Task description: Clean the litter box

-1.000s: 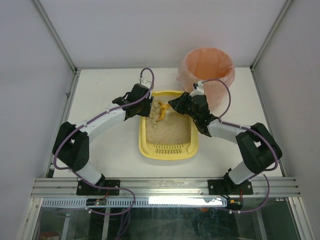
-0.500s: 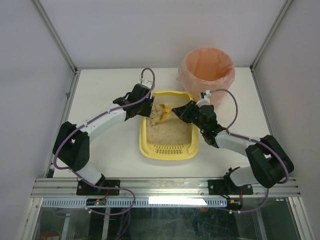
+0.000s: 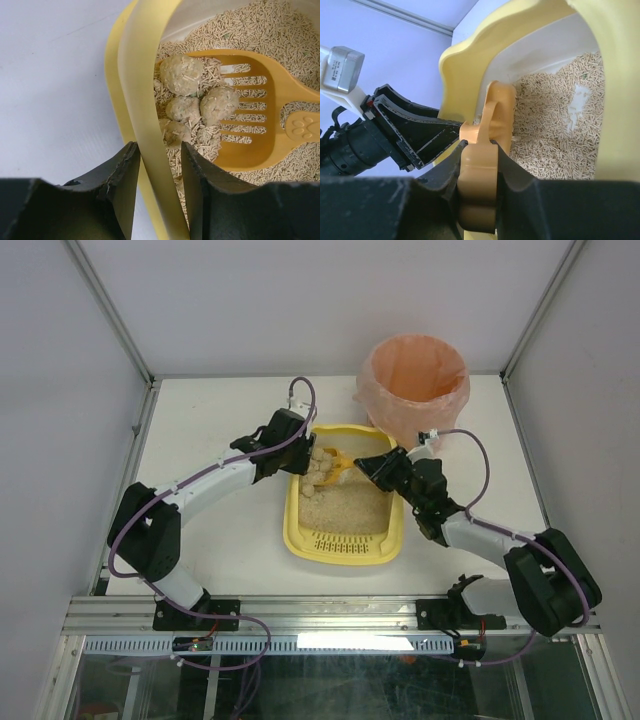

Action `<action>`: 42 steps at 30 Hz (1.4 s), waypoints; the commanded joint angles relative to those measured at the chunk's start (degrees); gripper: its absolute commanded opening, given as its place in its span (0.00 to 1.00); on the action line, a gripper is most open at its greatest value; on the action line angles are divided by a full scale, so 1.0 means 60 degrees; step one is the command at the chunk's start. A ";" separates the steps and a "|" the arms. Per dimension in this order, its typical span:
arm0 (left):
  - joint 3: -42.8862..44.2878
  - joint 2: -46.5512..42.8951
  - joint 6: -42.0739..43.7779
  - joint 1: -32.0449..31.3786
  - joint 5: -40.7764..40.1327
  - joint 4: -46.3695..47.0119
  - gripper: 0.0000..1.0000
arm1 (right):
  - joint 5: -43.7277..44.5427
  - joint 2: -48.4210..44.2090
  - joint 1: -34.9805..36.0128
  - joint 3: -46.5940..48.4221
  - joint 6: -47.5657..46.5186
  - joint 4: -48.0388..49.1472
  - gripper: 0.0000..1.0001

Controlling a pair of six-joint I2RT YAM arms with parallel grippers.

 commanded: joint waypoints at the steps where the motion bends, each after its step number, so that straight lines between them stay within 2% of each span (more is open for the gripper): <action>1: 0.0220 0.0078 0.0225 0.0037 -0.0007 -0.0178 0.37 | 0.0706 -0.1287 -0.0244 0.0142 -0.0370 -0.0428 0.00; 6: 0.0220 0.0084 0.0223 0.0041 -0.0041 -0.0187 0.38 | 0.0911 -0.1966 -0.0339 0.0028 -0.0581 -0.1025 0.00; 20: 0.0205 0.0076 0.0231 0.0040 -0.0107 -0.0193 0.38 | 0.0546 -0.2695 -0.0694 -0.0380 -0.0402 -0.1103 0.00; 32: 0.0216 0.0078 0.0292 0.0040 -0.0309 -0.0208 0.39 | -0.0302 -0.5064 -0.1552 -0.1579 0.0336 -0.1882 0.00; 37: 0.0205 0.0067 0.0287 0.0043 -0.0347 -0.0207 0.40 | -0.1183 -0.5862 -0.2438 -0.2430 0.1459 -0.0941 0.00; 42: 0.0231 0.0062 0.0297 0.0036 -0.0288 -0.0215 0.40 | -0.2511 -0.5044 -0.2926 -0.3057 0.2951 0.1399 0.00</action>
